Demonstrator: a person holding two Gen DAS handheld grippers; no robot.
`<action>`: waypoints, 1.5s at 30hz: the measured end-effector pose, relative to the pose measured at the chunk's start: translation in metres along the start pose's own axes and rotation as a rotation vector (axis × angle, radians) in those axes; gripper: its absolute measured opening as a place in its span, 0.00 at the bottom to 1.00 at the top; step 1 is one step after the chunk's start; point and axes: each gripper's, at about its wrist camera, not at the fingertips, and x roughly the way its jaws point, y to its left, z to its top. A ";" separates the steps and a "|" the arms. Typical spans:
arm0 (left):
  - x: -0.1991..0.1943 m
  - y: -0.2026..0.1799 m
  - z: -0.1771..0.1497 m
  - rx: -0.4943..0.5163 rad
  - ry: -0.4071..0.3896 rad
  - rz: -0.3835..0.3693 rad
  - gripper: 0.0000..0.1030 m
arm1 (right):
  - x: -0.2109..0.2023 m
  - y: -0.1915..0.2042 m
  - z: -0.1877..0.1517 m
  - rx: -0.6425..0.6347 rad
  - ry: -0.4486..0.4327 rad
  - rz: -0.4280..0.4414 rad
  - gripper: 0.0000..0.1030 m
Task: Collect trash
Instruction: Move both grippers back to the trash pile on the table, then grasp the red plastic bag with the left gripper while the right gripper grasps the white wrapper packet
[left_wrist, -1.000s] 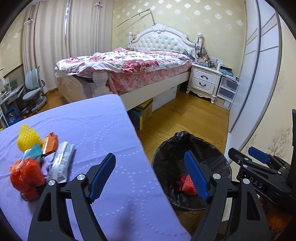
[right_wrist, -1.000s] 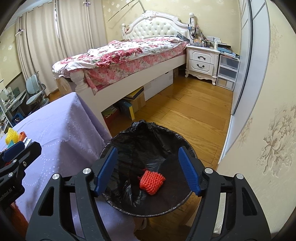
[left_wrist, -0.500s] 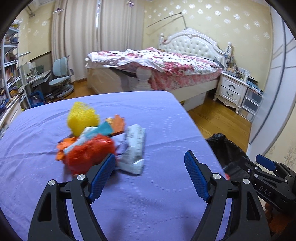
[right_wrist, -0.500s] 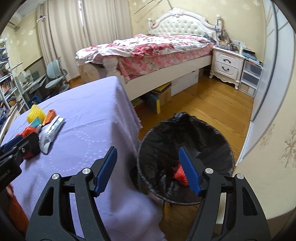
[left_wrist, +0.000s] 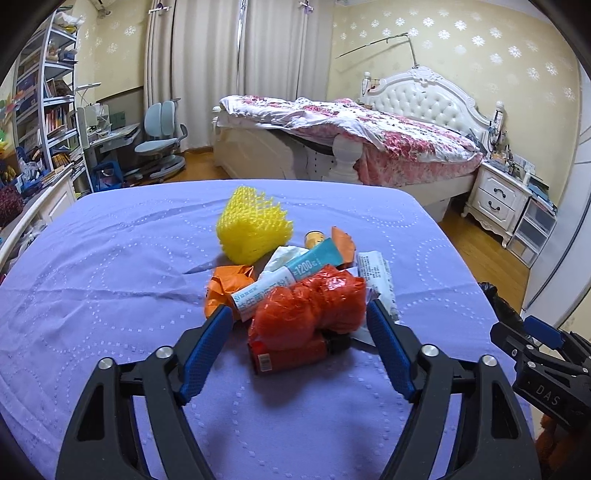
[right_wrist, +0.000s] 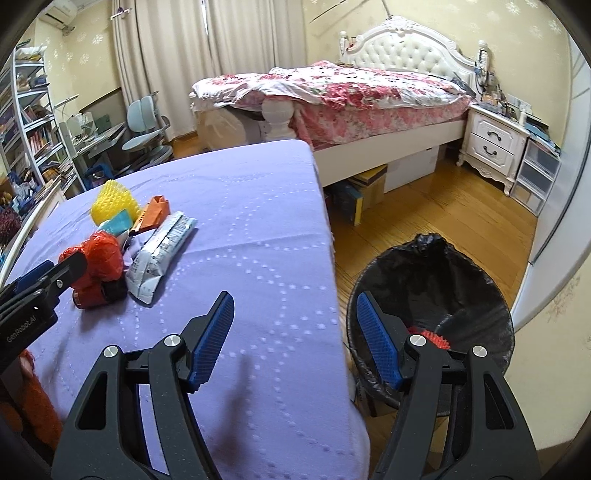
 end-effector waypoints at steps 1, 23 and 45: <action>0.002 0.000 0.000 0.002 0.006 0.000 0.61 | 0.001 0.003 0.001 -0.006 0.002 0.005 0.66; -0.033 0.027 -0.010 -0.008 -0.046 -0.058 0.29 | 0.009 0.048 -0.001 -0.074 0.030 0.041 0.66; -0.030 0.105 -0.028 -0.146 -0.020 0.104 0.29 | 0.022 0.099 0.007 -0.137 0.042 0.090 0.66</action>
